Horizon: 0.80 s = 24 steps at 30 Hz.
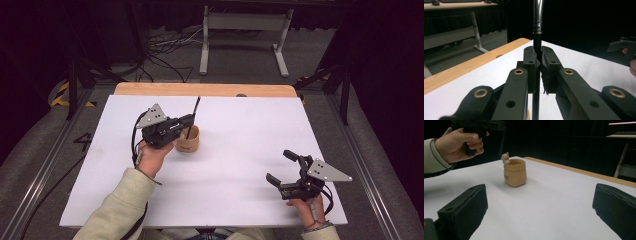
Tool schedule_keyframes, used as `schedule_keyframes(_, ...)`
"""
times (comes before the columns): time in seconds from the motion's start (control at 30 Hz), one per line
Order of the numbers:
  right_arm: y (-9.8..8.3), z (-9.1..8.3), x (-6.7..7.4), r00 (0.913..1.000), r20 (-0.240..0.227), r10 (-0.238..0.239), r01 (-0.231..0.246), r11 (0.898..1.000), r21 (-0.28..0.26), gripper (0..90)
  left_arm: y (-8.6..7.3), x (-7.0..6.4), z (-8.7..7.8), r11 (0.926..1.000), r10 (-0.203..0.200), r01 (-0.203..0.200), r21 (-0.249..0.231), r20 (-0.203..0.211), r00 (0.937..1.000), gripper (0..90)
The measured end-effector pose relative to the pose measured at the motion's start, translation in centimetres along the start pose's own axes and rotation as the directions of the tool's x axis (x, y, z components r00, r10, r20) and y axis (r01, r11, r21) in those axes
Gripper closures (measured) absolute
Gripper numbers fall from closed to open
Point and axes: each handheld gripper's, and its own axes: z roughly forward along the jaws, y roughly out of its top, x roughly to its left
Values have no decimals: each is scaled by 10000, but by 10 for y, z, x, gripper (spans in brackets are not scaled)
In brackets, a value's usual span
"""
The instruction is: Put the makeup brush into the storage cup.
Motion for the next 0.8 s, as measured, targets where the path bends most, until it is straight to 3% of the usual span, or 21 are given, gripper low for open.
schedule_keyframes(0.17, 0, 0, 0, 10000, -6, -6, 6, 10000, -3, 5, 1, -1, 1, 9997, -108, 100, -204, -396, 9992, 831)
schedule_keyframes(0.2, 0, 0, 0, 10000, -17, -14, 14, 10000, -2, 5, 1, -1, 1, 9997, -11, -6, -252, -671, 9977, 831)
schedule_keyframes(0.4, 0, 0, 0, 10000, 5, -6, 6, 10000, -31, 5, 0, 0, 2, 9983, -155, 95, -576, -1046, 9944, 831)
schedule_keyframes(0.67, 0, 0, -1, 10000, 8, 57, -57, 10000, -40, 5, 0, 7, 5, 9936, -754, 681, -900, -811, 9939, 830)
schedule_keyframes(0.8, -1, 0, -1, 10000, -25, 65, -65, 10000, -25, 5, 0, 9, 6, 9936, -756, 681, -905, -826, 9937, 831)
